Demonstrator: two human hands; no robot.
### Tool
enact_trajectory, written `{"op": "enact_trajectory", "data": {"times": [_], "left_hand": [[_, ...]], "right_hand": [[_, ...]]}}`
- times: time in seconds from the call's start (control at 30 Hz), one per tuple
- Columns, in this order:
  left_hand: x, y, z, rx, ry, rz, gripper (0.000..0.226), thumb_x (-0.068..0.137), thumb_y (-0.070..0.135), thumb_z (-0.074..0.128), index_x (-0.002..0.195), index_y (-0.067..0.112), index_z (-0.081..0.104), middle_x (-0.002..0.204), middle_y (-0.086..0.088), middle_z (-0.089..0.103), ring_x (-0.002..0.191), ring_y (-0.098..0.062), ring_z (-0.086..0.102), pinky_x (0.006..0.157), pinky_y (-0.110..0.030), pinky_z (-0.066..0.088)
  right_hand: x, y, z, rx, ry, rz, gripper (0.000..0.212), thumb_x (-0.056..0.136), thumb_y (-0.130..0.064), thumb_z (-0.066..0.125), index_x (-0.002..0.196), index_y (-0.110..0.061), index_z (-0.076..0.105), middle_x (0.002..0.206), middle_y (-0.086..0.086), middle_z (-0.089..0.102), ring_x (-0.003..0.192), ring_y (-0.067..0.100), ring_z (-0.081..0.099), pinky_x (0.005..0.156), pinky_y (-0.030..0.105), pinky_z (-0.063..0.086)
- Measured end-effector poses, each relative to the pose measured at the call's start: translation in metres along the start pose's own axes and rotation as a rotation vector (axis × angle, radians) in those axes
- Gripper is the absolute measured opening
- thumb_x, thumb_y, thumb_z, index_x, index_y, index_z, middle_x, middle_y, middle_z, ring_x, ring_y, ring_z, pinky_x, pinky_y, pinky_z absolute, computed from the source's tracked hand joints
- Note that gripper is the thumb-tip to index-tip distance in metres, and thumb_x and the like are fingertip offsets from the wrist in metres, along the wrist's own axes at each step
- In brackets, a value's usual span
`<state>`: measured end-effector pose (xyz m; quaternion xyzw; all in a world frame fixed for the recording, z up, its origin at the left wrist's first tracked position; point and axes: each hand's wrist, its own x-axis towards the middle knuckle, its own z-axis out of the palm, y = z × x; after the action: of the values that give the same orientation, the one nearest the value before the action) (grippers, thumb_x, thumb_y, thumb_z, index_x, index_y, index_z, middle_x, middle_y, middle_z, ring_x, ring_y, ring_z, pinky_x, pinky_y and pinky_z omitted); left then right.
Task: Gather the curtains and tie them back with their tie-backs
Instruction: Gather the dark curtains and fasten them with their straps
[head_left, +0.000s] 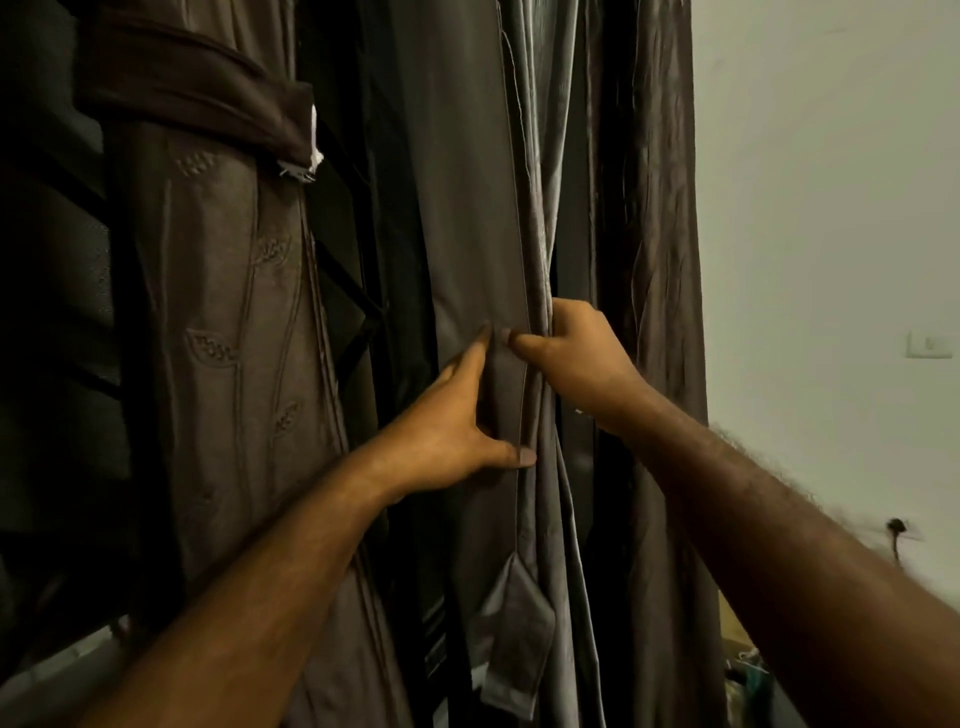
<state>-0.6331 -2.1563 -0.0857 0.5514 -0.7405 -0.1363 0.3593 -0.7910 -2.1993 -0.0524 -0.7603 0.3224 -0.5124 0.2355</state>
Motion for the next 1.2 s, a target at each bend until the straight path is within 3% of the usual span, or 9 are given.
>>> {"op": "enact_trajectory", "data": {"times": [0.17, 0.33, 0.43, 0.6, 0.73, 0.8, 0.87, 1.0, 1.2], "left_hand": [[-0.003, -0.008, 0.026, -0.023, 0.059, -0.014, 0.132, 0.054, 0.046, 0.087, 0.15, 0.05, -0.004, 0.159, 0.009, 0.025, 0.142, -0.016, 0.036, 0.11, -0.046, 0.041], [-0.016, -0.018, 0.049, 0.039, 0.025, -0.101, 0.135, 0.062, 0.033, 0.09, 0.149, 0.048, -0.012, 0.158, 0.006, 0.025, 0.142, -0.018, 0.034, 0.11, -0.048, 0.041], [-0.026, -0.027, 0.061, 0.024, -0.016, -0.115, 0.131, 0.067, 0.028, 0.088, 0.148, 0.051, -0.012, 0.156, 0.008, 0.032, 0.138, -0.017, 0.041, 0.108, -0.045, 0.045], [-0.037, -0.03, 0.068, -0.317, -0.072, -0.148, 0.093, 0.082, 0.024, 0.075, 0.14, 0.064, 0.015, 0.122, 0.01, 0.063, 0.1, -0.016, 0.07, 0.078, -0.042, 0.062], [-0.043, -0.018, 0.069, -0.317, -0.137, -0.2, 0.04, 0.084, 0.034, 0.074, 0.104, 0.058, 0.048, 0.103, 0.008, 0.071, 0.087, -0.011, 0.073, 0.073, -0.034, 0.062], [-0.043, -0.017, 0.069, -0.32, -0.116, -0.283, 0.025, 0.085, 0.038, 0.071, 0.108, 0.04, 0.061, 0.096, 0.003, 0.074, 0.081, -0.015, 0.074, 0.072, -0.038, 0.063], [-0.042, -0.016, 0.07, -0.325, -0.096, -0.361, 0.026, 0.088, 0.035, 0.065, 0.106, 0.017, 0.069, 0.089, -0.004, 0.076, 0.078, -0.02, 0.074, 0.073, -0.041, 0.063], [-0.04, -0.013, 0.07, -0.341, -0.055, -0.429, 0.025, 0.092, 0.027, 0.055, 0.083, 0.01, 0.07, 0.073, -0.005, 0.074, 0.07, -0.022, 0.073, 0.072, -0.041, 0.063], [-0.039, -0.016, 0.072, -0.366, 0.002, -0.459, 0.026, 0.096, 0.021, 0.046, 0.1, 0.006, 0.067, 0.084, -0.015, 0.076, 0.071, -0.026, 0.075, 0.069, -0.042, 0.063]], "right_hand": [[-0.023, 0.024, 0.012, -0.035, 0.035, 0.017, 0.008, 0.099, -0.022, 0.061, 0.092, -0.019, 0.066, 0.083, -0.003, 0.071, 0.073, 0.008, 0.071, 0.058, 0.012, 0.055], [-0.049, 0.048, 0.021, -0.054, -0.03, -0.004, 0.015, 0.1, -0.027, 0.061, 0.086, -0.031, 0.06, 0.076, -0.009, 0.068, 0.066, -0.001, 0.068, 0.057, 0.01, 0.052], [-0.067, 0.065, 0.024, 0.004, -0.088, -0.043, 0.008, 0.1, -0.026, 0.062, 0.102, -0.033, 0.062, 0.086, -0.016, 0.069, 0.08, -0.012, 0.068, 0.069, 0.008, 0.052], [-0.096, 0.098, 0.032, 0.23, -0.186, -0.084, 0.039, 0.102, -0.016, 0.055, 0.139, -0.023, 0.05, 0.12, -0.007, 0.07, 0.112, 0.01, 0.068, 0.092, 0.033, 0.058], [-0.121, 0.116, 0.03, 0.624, -0.301, -0.052, 0.071, 0.086, 0.001, 0.045, 0.15, -0.023, 0.024, 0.134, 0.003, 0.065, 0.122, 0.025, 0.063, 0.096, 0.037, 0.054], [-0.134, 0.121, 0.031, 0.705, -0.357, -0.063, 0.081, 0.074, 0.009, 0.047, 0.146, -0.018, 0.023, 0.136, 0.009, 0.061, 0.121, 0.031, 0.062, 0.096, 0.04, 0.054], [-0.146, 0.125, 0.034, 0.661, -0.373, -0.1, 0.08, 0.068, 0.015, 0.05, 0.137, -0.021, 0.028, 0.143, 0.004, 0.053, 0.129, 0.031, 0.057, 0.102, 0.045, 0.051], [-0.158, 0.132, 0.03, 0.284, -0.443, -0.199, 0.077, 0.073, 0.019, 0.066, 0.129, -0.031, 0.047, 0.168, -0.011, 0.011, 0.152, 0.023, 0.032, 0.116, 0.047, 0.041], [-0.155, 0.14, 0.039, -0.141, -0.523, -0.402, 0.057, 0.083, -0.003, 0.076, 0.131, -0.028, 0.062, 0.169, -0.003, -0.015, 0.157, 0.021, 0.012, 0.115, 0.043, 0.043]]}}
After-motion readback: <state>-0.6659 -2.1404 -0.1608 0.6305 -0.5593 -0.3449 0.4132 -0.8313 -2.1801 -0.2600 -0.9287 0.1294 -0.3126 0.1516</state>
